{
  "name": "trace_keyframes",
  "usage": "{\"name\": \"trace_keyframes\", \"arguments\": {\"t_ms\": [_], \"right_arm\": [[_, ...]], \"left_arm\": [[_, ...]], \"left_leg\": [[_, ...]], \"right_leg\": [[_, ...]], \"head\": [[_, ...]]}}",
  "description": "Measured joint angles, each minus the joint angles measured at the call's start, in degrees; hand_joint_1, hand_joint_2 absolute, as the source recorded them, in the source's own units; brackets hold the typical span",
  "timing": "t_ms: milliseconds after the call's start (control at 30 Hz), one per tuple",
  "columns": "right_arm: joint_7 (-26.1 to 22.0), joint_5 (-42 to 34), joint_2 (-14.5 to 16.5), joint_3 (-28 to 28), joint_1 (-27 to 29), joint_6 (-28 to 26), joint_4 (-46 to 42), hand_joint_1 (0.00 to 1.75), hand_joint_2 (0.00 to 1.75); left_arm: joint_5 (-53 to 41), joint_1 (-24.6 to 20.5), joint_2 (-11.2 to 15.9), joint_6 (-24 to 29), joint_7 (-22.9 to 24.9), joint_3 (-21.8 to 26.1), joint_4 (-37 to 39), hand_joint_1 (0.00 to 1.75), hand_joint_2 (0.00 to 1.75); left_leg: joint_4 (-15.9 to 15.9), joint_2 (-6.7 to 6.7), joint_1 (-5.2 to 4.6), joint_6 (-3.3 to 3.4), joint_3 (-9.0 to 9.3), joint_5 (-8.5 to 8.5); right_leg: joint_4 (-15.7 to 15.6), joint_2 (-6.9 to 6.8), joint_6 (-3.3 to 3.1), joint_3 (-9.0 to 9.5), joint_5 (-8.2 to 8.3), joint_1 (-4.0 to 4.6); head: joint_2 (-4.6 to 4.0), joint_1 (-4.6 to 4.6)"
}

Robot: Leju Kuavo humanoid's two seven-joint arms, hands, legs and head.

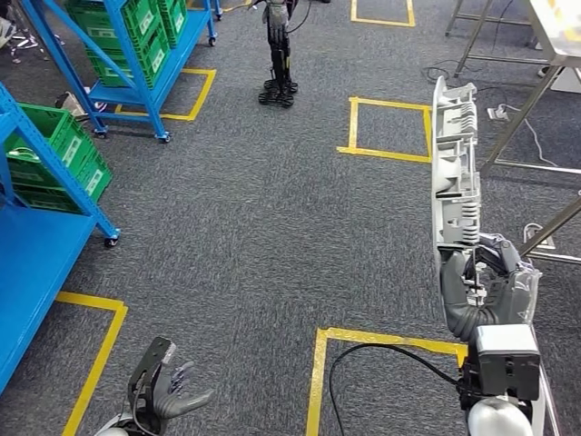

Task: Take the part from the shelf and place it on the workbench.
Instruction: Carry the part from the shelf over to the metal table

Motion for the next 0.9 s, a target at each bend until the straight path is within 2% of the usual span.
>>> {"name": "trace_keyframes", "arguments": {"t_ms": [33,67,100,133,167,200,267,300,333,400,433,467,500,533,567,600,633,667,700,733,800,833,867,900], "right_arm": [[0.0,0.0,0.0,0.0,0.0,0.0,0.0,1.75,1.75],[0.0,0.0,0.0,0.0,0.0,0.0,0.0,1.75,1.75],[0.0,0.0,0.0,0.0,0.0,0.0,0.0,1.75,1.75],[-0.1,0.0,0.0,0.0,0.0,0.0,0.0,1.75,1.75],[-0.1,0.0,0.0,0.0,0.0,0.0,0.0,1.75,1.75],[-0.1,0.0,0.0,0.0,0.0,0.0,0.0,1.75,1.75],[-0.1,0.0,0.0,0.0,0.0,0.0,0.0,1.75,1.75],[-0.2,0.0,0.0,0.0,0.0,0.0,0.0,1.75,1.75],[-0.2,0.0,0.0,0.0,0.0,0.0,-0.1,1.75,1.75],[-0.2,0.0,0.0,0.0,0.0,0.0,-0.2,1.75,1.75],[-0.3,0.0,0.0,-0.1,0.0,0.0,-0.3,1.75,1.75],[-0.3,0.0,0.0,-0.1,0.0,0.0,-0.3,1.75,1.75],[-0.3,0.0,0.0,-0.1,0.0,0.0,-0.3,1.75,1.75],[-0.3,-0.1,0.0,-0.1,0.0,0.0,-0.3,1.75,1.75],[-0.3,-0.1,0.1,-0.1,0.0,0.1,-0.3,1.75,1.75],[-0.4,-0.2,0.1,-0.1,0.0,0.1,-0.3,1.75,1.75],[-0.5,-0.3,0.1,-0.1,0.1,0.1,-0.3,1.75,1.75],[-0.5,-0.3,0.1,-0.1,0.1,0.1,-0.2,1.75,1.75],[-0.5,-0.3,0.1,0.0,0.1,0.2,-0.2,1.75,1.75],[-0.5,-0.4,0.1,0.0,0.0,0.2,-0.1,1.75,1.75],[-0.6,-0.4,0.1,0.3,0.0,0.2,0.0,1.75,1.75],[-0.7,-0.4,0.1,0.5,-0.1,0.2,0.1,1.75,1.75],[-0.7,-0.5,0.1,0.7,-0.1,0.1,0.1,1.75,1.75],[-0.8,-0.5,0.1,0.9,-0.1,0.1,0.1,1.75,1.75]], "left_arm": [[0.0,0.0,0.0,0.0,0.1,0.1,0.0,0.0,1.75],[0.0,0.0,0.0,-0.1,0.2,0.2,0.0,0.0,1.75],[0.0,0.0,0.0,-0.1,0.3,0.3,0.0,0.0,1.75],[-0.1,0.1,0.0,-0.1,0.3,0.4,0.0,0.0,1.75],[-0.1,0.1,0.0,-0.1,0.3,0.5,0.0,0.0,1.75],[-0.2,0.1,0.0,-0.1,0.3,0.6,0.0,0.0,1.75],[-0.2,0.1,-0.1,-0.1,0.3,0.8,0.0,0.0,1.75],[-0.2,0.1,-0.1,-0.1,0.4,0.8,0.1,0.0,1.75],[-0.3,0.1,-0.1,-0.2,0.4,0.9,0.1,0.0,1.75],[-0.8,-0.2,0.0,-0.2,0.1,1.1,0.2,0.0,1.75],[-1.4,-0.4,0.1,-0.4,-0.3,1.3,0.4,0.0,1.75],[-2.0,-0.8,0.2,-0.6,-0.8,1.6,0.8,0.0,1.75],[-2.7,-1.3,0.3,-0.8,-1.4,2.2,1.4,0.0,1.75],[-3.5,-1.7,0.3,-1.2,-2.1,2.9,2.0,0.0,1.75],[-4.3,-2.0,0.4,-1.5,-2.8,3.9,2.8,0.0,1.75],[-5.3,-2.3,0.5,-1.9,-3.4,5.0,3.5,0.0,1.75],[-6.2,-2.7,0.5,-2.3,-4.2,6.2,4.3,0.0,1.75],[-7.2,-3.3,0.6,-2.6,-5.0,7.5,5.2,0.0,1.75],[-8.1,-4.0,0.7,-3.0,-5.7,8.9,6.3,0.0,1.75],[-9.0,-4.8,0.8,-3.2,-6.4,10.3,7.4,0.0,1.75],[-10.5,-6.2,1.0,-3.5,-7.6,13.2,9.8,0.0,1.75],[-11.3,-6.8,1.0,-3.6,-8.1,14.4,10.9,0.0,1.75],[-11.9,-7.5,1.1,-3.6,-8.6,15.4,12.0,0.0,1.75],[-12.4,-8.3,1.1,-3.6,-8.9,16.3,12.9,0.0,1.75]], "left_leg": [[0.0,0.53,-0.17,0.29,0.57,-0.49],[0.0,1.11,-0.33,0.44,1.18,-1.04],[0.0,1.7,-0.45,0.51,1.93,-1.67],[0.0,2.26,-0.53,0.53,2.83,-2.38],[0.0,2.81,-0.59,0.53,3.94,-3.18],[-0.1,3.36,-0.64,0.49,5.24,-4.11],[-0.2,4.4,-0.81,0.24,7.63,-6.1],[-0.5,4.9,-0.98,-0.02,8.56,-7.02],[-0.9,5.42,-1.17,-0.33,9.44,-7.55],[-1.4,6.18,-1.4,-1.12,10.64,-7.34],[-0.5,5.91,-1.37,-1.43,10.69,-6.74],[1.6,5.08,-1.3,-1.71,9.66,-5.91],[4.8,4.04,-1.23,-1.94,7.56,-5.53],[8.6,2.92,-1.13,-2.13,4.56,-5.97],[12.1,2.25,-1.06,-2.36,1.11,-7.53],[14.4,1.98,-0.97,-2.58,-2.13,-10.16],[15.3,1.89,-0.88,-2.75,-4.71,-12.8],[14.9,1.82,-0.77,-2.87,-6.53,-14.22],[13.3,1.61,-0.63,-2.97,-7.59,-13.38],[10.7,1.02,-0.43,-3.11,-8.06,-10.02],[3.9,-1.2,0.05,-3.12,-8.4,0.19],[1.5,-2.06,0.17,-2.92,-8.41,4.27],[0.2,-2.45,0.19,-2.58,-8.47,6.55],[0.0,-2.14,0.12,-2.09,-8.3,7.37]], "right_leg": [[4.1,-1.69,0.19,-2.51,-0.97,0.07],[8.4,-2.46,0.27,-5.4,-2.06,0.05],[11.6,-2.72,0.23,-7.97,-2.79,0.04],[13.0,-2.79,0.07,-9.66,-2.93,0.08],[12.4,-2.85,-0.19,-10.28,-2.29,0.18],[9.7,-3.14,-0.58,-9.89,-0.64,0.36],[1.8,-5.3,-1.66,-8.09,5.23,1.13],[-1.1,-6.32,-2.1,-7.35,7.41,1.53],[-2.9,-6.84,-2.45,-6.97,8.67,1.8],[-3.9,-5.68,-2.86,-6.12,8.01,1.71],[-4.3,-4.86,-3.06,-5.43,7.79,1.5],[-4.6,-4.28,-3.24,-4.59,7.63,1.29],[-4.9,-3.71,-3.42,-3.68,7.46,1.07],[-5.2,-3.08,-3.55,-2.98,7.14,0.94],[-5.4,-2.35,-3.68,-2.35,6.77,0.82],[-5.6,-1.43,-3.74,-1.71,6.26,0.71],[-5.7,-0.48,-3.7,-1.02,5.67,0.6],[-5.7,0.4,-3.61,-0.2,5.0,0.5],[-5.7,1.21,-3.42,0.79,4.21,0.41],[-5.6,1.9,-3.18,1.73,3.36,0.34],[-5.0,3.23,-2.6,3.07,1.66,0.3],[-4.7,3.86,-2.33,3.11,0.91,0.29],[-4.4,4.46,-2.09,3.07,0.32,0.24],[-4.3,4.99,-1.81,2.94,-0.15,0.15]], "head": [[-0.01,0.19],[-0.01,0.21],[-0.01,0.2],[-0.01,0.21],[-0.01,0.2],[-0.01,0.21],[-0.01,0.35],[-0.02,0.42],[-0.03,0.41],[-0.03,0.25],[-0.03,0.14],[-0.03,0.08],[-0.03,-0.02],[-0.03,-0.11],[-0.03,-0.17],[-0.03,-0.21],[-0.03,-0.26],[-0.03,-0.27],[-0.03,-0.3],[-0.03,-0.31],[-0.03,-0.36],[-0.03,-0.38],[-0.03,-0.39],[-0.03,-0.38]]}}
